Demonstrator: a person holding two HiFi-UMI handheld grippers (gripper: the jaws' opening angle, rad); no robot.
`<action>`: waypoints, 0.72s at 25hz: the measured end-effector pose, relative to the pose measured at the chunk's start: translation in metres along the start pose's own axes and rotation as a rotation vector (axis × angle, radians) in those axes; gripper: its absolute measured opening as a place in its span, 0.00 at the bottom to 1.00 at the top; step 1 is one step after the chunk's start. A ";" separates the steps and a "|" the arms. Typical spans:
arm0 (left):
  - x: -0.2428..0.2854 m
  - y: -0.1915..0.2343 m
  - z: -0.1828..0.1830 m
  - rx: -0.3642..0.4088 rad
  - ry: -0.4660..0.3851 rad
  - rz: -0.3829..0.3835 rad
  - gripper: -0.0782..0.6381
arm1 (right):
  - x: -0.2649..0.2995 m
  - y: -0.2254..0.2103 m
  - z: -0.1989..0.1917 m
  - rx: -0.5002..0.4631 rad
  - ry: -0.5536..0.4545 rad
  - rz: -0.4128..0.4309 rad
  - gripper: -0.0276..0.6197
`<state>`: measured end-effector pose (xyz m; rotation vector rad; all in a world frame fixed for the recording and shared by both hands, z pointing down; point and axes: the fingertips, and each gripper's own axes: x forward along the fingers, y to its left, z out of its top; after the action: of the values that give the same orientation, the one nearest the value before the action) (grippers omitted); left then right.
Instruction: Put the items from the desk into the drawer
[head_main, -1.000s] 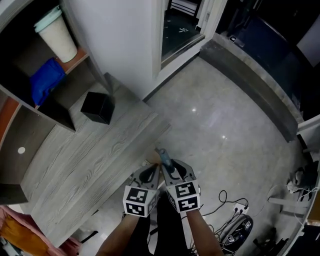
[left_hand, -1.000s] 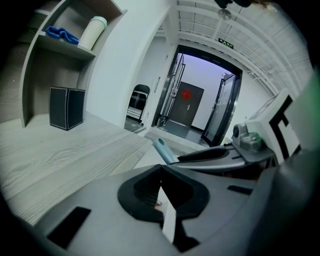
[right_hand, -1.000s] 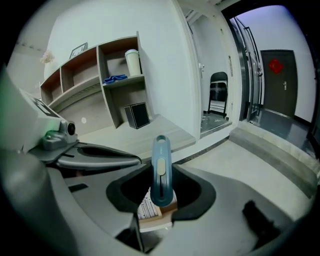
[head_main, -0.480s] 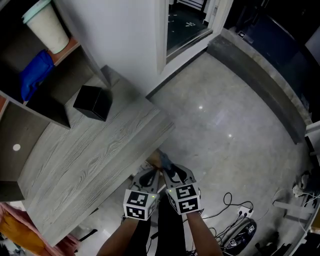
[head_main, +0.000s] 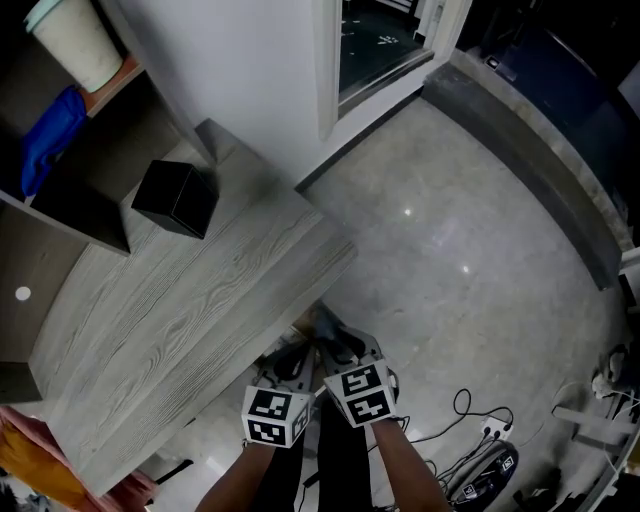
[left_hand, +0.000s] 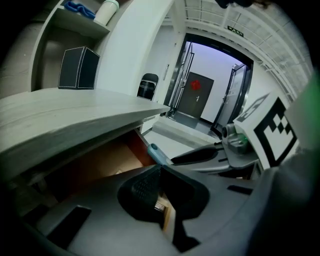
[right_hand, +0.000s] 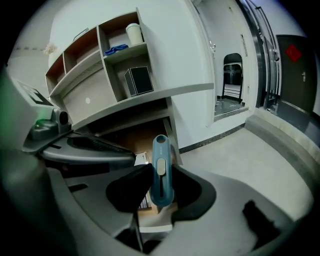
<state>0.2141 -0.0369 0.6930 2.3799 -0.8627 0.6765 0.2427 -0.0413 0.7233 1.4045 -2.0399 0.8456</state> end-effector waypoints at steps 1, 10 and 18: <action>0.001 0.002 -0.002 -0.002 0.002 0.004 0.12 | 0.003 0.000 0.000 -0.011 0.009 0.006 0.25; 0.000 0.015 -0.009 -0.039 0.002 0.025 0.12 | 0.026 0.002 0.002 -0.070 0.051 0.039 0.26; 0.001 0.014 -0.010 -0.042 0.012 0.014 0.12 | 0.027 0.002 0.002 -0.073 0.031 0.025 0.33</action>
<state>0.2023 -0.0406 0.7046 2.3327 -0.8805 0.6705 0.2319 -0.0590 0.7415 1.3211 -2.0487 0.7902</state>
